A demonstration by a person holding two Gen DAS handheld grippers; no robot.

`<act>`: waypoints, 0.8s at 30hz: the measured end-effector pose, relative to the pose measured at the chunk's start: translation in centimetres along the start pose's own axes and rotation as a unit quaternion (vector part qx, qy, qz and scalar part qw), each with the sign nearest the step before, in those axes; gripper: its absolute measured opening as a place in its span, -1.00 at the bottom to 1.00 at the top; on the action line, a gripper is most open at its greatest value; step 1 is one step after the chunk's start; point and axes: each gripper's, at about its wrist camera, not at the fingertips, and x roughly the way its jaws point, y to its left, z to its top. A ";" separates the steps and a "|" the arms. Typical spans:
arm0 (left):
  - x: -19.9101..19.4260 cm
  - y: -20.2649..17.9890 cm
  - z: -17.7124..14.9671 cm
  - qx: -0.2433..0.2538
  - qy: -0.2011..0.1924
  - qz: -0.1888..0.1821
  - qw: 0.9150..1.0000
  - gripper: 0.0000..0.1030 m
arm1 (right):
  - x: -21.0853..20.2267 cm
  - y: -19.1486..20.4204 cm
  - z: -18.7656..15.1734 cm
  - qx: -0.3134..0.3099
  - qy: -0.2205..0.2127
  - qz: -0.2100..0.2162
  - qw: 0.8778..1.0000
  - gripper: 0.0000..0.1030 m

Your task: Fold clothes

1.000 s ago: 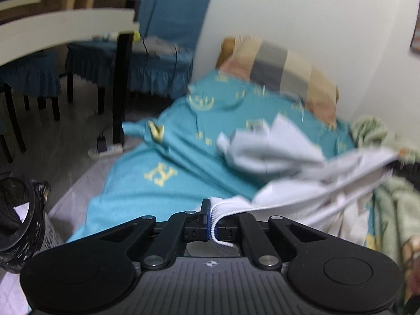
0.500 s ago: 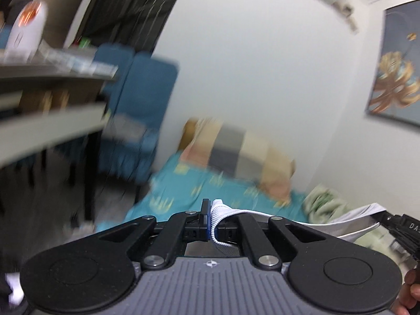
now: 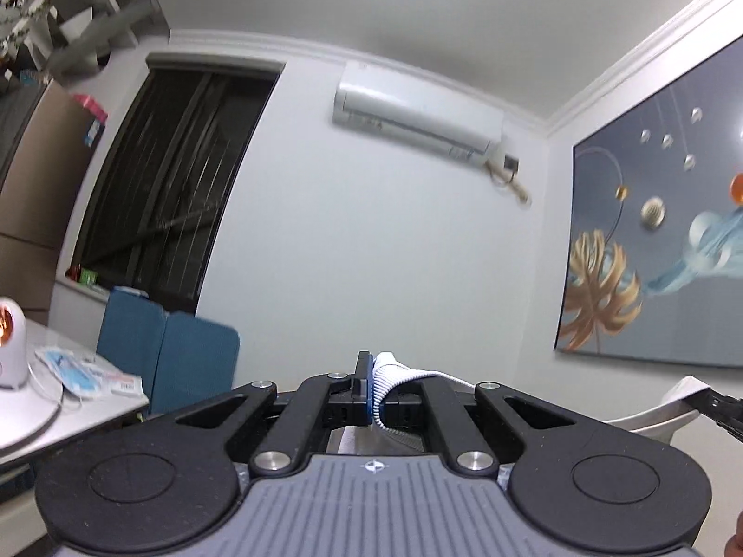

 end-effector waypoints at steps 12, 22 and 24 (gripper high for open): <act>-13.0 -5.6 8.7 0.020 -0.054 -0.007 0.998 -0.95 | -8.3 3.6 7.5 -0.029 -0.048 0.007 0.998 -0.88; -6.9 -1.9 0.2 0.006 0.019 0.016 1.000 -0.95 | -4.2 1.2 0.8 -0.025 0.028 -0.017 0.999 -0.88; -3.6 -0.5 -2.3 0.001 0.040 0.023 0.999 -0.95 | -1.9 -0.2 -1.8 -0.017 0.052 -0.022 0.998 -0.88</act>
